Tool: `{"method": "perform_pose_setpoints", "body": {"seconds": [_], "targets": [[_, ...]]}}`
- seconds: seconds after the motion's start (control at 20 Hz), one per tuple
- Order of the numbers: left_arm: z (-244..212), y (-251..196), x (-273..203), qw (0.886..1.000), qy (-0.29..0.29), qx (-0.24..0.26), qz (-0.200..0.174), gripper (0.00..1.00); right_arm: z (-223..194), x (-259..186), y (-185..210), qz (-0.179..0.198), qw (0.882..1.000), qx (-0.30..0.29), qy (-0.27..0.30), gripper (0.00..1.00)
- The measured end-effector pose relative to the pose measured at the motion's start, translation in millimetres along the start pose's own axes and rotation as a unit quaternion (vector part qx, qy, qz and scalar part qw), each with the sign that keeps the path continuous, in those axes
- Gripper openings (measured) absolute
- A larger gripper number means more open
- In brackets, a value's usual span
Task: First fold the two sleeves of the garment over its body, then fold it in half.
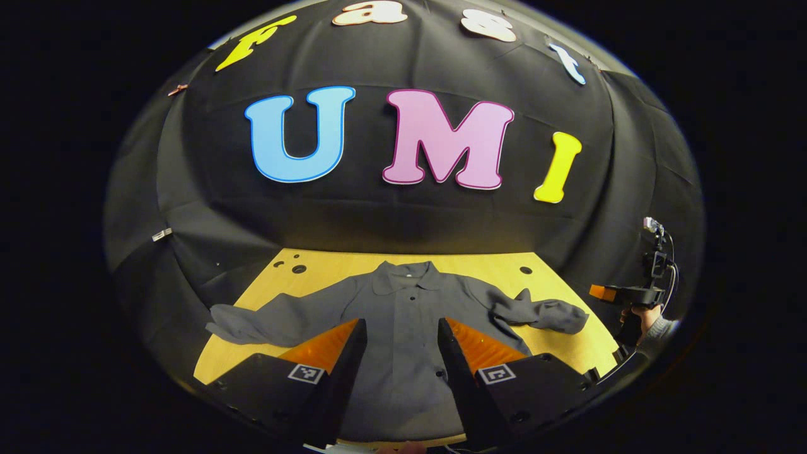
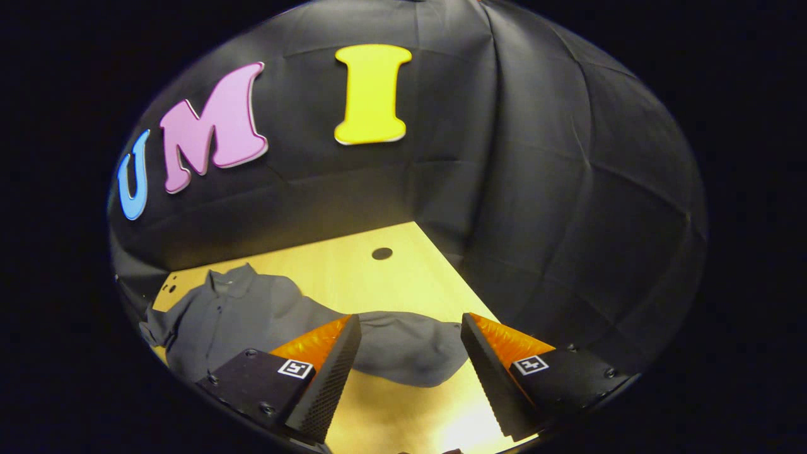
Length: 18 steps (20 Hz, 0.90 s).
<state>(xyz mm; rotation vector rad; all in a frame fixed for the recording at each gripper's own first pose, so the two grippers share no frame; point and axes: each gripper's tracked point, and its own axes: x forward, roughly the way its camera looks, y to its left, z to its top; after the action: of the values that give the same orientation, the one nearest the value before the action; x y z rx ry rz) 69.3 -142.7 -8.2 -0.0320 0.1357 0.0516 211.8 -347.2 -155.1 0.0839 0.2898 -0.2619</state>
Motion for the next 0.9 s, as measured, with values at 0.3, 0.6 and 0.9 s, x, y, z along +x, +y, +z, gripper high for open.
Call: {"method": "perform_pose_setpoints", "body": {"seconds": [0.3,0.6,0.9], "targets": [[-7.6,-5.2,8.0,0.999,0.021,0.016,0.03,0.73,-52.8,63.6,-31.2,-0.013,0.998,-0.003,0.056,0.99],[-12.3,-9.7,19.6,0.998,0.037,0.008,0.046,0.73,-84.1,93.1,-46.1,-0.026,0.995,0.002,0.093,0.99],[-12.0,3.0,16.2,0.997,0.037,0.012,0.06,0.73,-102.6,102.3,-47.8,-0.035,0.993,-0.001,0.114,0.93]]}}
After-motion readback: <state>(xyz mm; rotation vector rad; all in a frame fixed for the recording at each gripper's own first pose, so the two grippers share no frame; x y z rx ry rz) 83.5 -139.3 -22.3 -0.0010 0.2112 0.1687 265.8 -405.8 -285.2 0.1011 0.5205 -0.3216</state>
